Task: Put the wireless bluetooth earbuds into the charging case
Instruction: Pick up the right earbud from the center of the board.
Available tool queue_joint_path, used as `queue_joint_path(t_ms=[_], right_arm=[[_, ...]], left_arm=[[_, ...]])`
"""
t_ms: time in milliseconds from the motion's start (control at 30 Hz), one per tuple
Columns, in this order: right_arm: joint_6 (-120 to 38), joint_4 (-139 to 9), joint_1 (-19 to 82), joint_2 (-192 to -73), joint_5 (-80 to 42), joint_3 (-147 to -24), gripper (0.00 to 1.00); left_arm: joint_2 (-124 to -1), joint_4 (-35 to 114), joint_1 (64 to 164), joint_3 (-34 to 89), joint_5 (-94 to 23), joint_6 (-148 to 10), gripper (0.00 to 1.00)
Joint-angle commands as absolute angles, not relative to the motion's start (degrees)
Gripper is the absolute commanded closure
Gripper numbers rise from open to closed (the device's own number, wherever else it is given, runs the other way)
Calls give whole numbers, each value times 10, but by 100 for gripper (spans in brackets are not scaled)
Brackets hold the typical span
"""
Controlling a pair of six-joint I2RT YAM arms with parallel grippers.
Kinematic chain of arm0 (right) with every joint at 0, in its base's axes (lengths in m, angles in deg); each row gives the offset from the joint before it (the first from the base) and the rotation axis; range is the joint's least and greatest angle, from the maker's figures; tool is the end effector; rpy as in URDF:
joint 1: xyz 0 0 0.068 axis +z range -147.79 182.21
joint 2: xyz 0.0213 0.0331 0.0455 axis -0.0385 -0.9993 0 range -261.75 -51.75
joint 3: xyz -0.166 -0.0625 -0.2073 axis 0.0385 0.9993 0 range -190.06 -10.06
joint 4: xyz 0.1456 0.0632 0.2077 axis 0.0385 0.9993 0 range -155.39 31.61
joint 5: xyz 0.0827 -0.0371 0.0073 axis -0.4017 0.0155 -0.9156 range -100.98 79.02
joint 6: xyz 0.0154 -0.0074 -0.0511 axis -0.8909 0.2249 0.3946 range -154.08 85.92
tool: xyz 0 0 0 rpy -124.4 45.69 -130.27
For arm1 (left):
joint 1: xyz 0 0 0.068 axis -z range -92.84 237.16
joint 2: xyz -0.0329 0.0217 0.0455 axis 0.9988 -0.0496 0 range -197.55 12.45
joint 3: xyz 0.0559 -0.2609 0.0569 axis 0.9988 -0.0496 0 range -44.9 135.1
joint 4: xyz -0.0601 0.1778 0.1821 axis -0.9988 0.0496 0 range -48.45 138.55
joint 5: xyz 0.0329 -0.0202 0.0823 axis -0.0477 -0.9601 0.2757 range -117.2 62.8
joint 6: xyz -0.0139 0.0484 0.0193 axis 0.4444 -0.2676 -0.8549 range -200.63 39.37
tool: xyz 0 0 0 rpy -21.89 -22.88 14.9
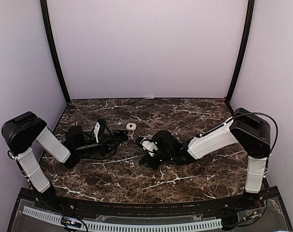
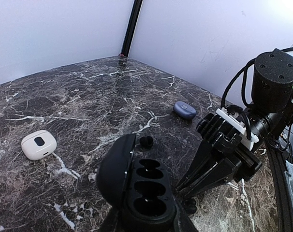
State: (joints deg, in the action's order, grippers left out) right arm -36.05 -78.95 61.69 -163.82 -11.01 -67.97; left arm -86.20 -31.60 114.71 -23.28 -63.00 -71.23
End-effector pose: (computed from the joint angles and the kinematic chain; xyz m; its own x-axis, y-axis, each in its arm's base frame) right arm 0.2004 0.3398 0.1233 -0.3600 -0.5428 -0.7588 -0.8498 0.5264 0.0266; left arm 0.2350 -0.1459 0.1422 -0.2051 -0.0426 -0.9778 0.8708 0.4482 -0.2021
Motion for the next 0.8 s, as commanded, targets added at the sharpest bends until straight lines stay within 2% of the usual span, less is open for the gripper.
queue_joint_path(t_ms=[0, 467, 767], right_arm=[[-357, -790, 618, -1623, -134, -665, 86], [-361, -796, 619, -1598, -176, -648, 85], [-363, -786, 619, -1623, -182, -673, 83]], left_arm=[[-846, -317, 1149, -223, -640, -718, 100], [-845, -314, 1149, -223, -641, -718, 100], [-844, -311, 1149, -223, -641, -719, 100]])
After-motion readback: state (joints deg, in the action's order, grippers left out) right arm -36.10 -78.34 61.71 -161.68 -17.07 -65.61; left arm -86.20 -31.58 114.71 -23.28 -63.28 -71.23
